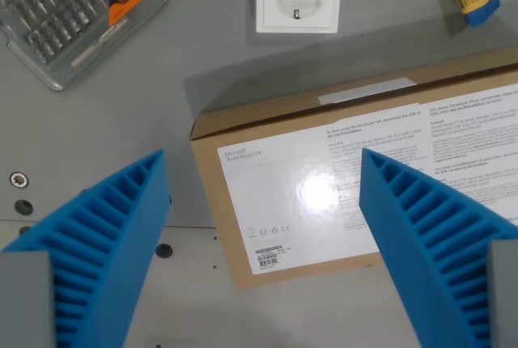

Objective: Move above the white socket

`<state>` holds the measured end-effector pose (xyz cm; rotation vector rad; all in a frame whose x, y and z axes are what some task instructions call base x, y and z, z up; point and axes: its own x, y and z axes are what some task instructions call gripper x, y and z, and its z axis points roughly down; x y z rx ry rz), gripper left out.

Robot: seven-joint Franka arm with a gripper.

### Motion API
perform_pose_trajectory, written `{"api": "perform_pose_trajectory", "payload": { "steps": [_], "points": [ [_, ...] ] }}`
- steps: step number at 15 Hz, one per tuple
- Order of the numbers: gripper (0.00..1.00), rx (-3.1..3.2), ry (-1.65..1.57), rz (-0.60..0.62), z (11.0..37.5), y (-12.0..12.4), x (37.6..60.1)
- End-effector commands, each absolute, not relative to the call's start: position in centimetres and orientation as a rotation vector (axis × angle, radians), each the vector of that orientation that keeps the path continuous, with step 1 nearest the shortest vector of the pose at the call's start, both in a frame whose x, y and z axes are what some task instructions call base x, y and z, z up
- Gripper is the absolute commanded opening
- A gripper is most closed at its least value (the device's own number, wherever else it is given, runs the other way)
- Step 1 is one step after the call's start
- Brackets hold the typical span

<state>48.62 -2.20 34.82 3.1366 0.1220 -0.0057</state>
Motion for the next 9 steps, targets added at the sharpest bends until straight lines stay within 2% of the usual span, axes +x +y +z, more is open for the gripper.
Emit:
{"api": "perform_pose_trajectory", "payload": {
  "steps": [1,9],
  "points": [
    [1.00,3.136,0.122,-0.001,34.95,-2.20,48.60],
    [1.00,3.137,0.119,-0.001,34.73,-2.24,48.68]
  ]
}}
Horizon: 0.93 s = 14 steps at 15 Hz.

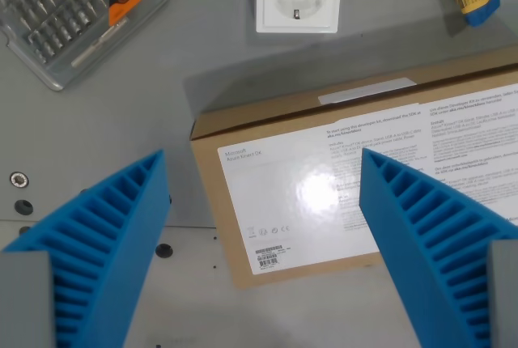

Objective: Move above the white socket

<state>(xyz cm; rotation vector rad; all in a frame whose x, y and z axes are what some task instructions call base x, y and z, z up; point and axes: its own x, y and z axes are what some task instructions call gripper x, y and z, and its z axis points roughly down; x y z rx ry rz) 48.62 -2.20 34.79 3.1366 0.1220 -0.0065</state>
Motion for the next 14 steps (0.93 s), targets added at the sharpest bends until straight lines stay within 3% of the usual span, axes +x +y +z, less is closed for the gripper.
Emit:
{"api": "perform_pose_trajectory", "payload": {
  "steps": [1,14],
  "points": [
    [1.00,3.137,0.118,0.000,34.7,-2.3,48.7],
    [1.00,3.139,0.096,0.025,32.2,-2.8,49.6]
  ]
}}
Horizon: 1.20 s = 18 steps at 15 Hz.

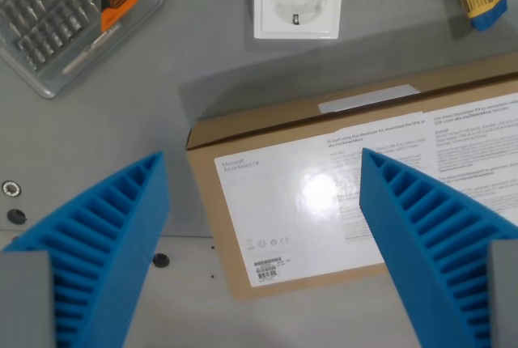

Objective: Move above the white socket

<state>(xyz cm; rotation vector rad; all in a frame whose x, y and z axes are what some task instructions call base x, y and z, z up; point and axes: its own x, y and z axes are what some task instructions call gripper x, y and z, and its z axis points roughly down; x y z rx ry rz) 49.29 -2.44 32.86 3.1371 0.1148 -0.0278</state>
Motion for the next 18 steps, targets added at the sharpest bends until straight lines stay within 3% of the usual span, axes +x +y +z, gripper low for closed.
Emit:
{"api": "perform_pose_trajectory", "payload": {
  "steps": [1,18],
  "points": [
    [1.00,3.139,0.096,0.023,31.9,-2.9,49.7],
    [1.00,3.149,0.071,0.023,25.6,-4.1,51.7]
  ]
}}
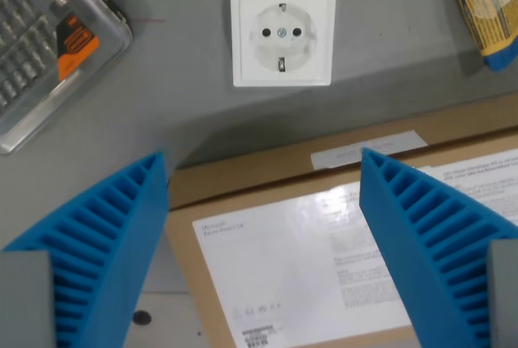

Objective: Move above the white socket

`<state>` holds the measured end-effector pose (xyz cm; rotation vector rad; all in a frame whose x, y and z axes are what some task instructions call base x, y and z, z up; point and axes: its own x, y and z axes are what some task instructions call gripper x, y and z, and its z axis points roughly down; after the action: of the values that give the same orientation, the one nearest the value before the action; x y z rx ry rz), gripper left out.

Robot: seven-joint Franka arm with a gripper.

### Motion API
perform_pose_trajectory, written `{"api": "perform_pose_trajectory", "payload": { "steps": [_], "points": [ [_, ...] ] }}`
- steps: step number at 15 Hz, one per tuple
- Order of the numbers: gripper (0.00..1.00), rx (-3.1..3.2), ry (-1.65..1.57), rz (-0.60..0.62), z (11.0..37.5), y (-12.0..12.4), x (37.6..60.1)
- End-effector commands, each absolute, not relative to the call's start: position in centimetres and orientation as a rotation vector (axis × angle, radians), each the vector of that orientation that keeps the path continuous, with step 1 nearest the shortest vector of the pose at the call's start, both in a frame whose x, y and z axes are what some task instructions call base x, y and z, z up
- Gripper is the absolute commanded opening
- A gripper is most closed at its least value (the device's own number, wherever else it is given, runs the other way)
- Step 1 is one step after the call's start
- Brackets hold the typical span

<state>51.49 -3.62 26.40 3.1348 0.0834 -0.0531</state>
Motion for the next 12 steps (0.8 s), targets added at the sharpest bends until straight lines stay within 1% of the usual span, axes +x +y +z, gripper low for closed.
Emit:
{"api": "perform_pose_trajectory", "payload": {
  "steps": [1,12],
  "points": [
    [1.00,3.151,0.070,0.021,25.2,-4.2,51.8],
    [1.00,3.164,0.049,-0.013,21.4,-4.8,53.2]
  ]
}}
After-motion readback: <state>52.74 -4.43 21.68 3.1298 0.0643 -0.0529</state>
